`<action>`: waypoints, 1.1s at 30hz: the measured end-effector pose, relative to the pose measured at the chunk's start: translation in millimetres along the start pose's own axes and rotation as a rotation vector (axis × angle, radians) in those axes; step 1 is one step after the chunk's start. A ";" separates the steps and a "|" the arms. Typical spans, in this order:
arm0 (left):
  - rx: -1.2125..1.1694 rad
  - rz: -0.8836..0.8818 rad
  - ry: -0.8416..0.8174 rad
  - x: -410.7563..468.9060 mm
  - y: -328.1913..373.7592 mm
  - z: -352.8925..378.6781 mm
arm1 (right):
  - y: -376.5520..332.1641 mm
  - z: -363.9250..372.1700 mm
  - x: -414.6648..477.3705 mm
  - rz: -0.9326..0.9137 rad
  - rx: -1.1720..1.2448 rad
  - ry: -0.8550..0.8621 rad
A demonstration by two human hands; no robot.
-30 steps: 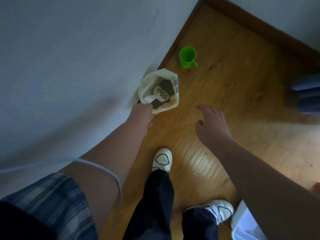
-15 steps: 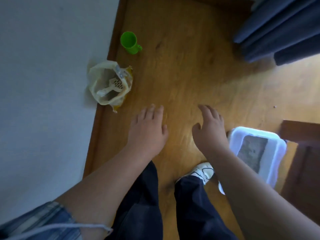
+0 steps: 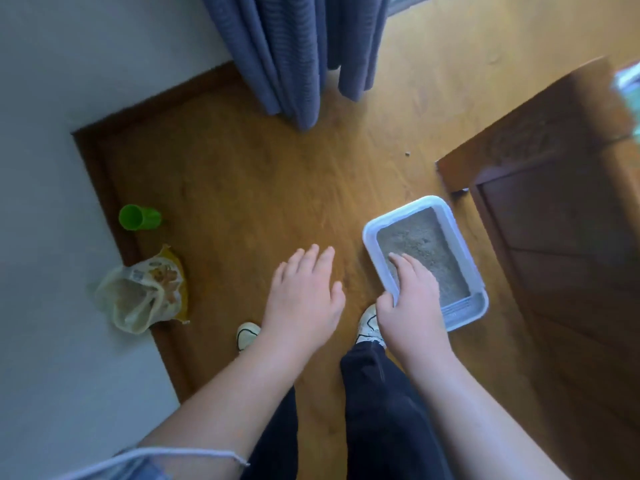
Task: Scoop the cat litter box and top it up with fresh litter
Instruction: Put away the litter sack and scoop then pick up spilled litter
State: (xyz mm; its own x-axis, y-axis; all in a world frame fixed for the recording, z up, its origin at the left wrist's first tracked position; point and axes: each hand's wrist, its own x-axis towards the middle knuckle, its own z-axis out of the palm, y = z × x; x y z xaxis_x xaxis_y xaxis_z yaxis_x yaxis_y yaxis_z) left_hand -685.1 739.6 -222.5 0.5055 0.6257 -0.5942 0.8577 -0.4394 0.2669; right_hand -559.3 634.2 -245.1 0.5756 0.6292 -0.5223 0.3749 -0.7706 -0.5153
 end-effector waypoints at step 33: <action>0.269 0.455 -0.304 333.4 -59.1 -24.7 | -16.6 95.5 247.3 0.566 0.297 0.331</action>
State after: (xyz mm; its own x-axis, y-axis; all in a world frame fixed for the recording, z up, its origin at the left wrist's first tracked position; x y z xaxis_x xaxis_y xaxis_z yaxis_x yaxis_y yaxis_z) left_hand -565.0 990.1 -417.7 0.7323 0.1419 -0.6661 0.4880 -0.7916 0.3679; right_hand -492.5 812.3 -430.6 0.8309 0.0418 -0.5548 -0.2324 -0.8800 -0.4143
